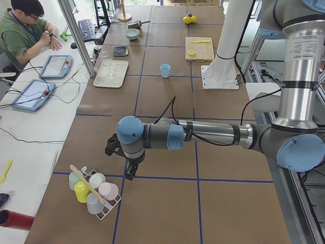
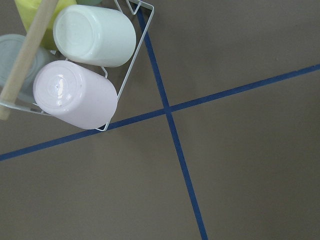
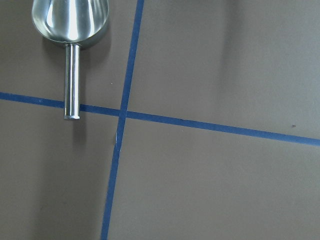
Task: Squeeze lemon into cup
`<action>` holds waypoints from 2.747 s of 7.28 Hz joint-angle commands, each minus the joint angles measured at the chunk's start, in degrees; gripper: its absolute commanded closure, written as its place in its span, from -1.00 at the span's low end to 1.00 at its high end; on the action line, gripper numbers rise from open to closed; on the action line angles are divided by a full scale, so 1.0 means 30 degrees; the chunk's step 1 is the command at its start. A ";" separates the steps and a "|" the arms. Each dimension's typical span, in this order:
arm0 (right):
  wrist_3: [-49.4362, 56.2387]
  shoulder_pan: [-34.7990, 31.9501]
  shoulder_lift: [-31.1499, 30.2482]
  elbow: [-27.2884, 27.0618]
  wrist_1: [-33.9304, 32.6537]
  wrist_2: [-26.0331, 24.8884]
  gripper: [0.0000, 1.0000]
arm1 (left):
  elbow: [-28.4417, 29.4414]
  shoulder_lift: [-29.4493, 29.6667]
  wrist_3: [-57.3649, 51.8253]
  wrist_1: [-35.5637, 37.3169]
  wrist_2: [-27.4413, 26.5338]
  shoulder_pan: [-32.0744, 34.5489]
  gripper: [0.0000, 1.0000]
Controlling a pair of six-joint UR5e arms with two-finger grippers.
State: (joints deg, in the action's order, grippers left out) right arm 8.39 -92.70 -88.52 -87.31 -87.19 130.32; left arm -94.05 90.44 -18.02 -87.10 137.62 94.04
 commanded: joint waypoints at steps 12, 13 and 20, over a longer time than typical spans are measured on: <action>-0.0100 0.0021 -0.0407 -0.0866 0.0000 0.1119 -1.00 | -0.0026 -0.0031 0.0001 -0.0001 0.0063 0.0030 -1.00; -0.0071 0.0021 -0.0407 -0.0837 0.0000 0.1119 -1.00 | 0.0003 -0.0031 0.0001 0.0028 0.0063 0.0030 -1.00; -0.0159 0.0021 -0.0407 -0.0719 0.0000 0.1090 -1.00 | -0.0055 -0.0382 -0.0028 -0.0001 0.0063 0.0000 -1.00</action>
State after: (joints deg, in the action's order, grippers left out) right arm 7.98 -92.64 -89.73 -89.52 -87.19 133.59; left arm -94.22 89.30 -18.05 -87.10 137.81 94.04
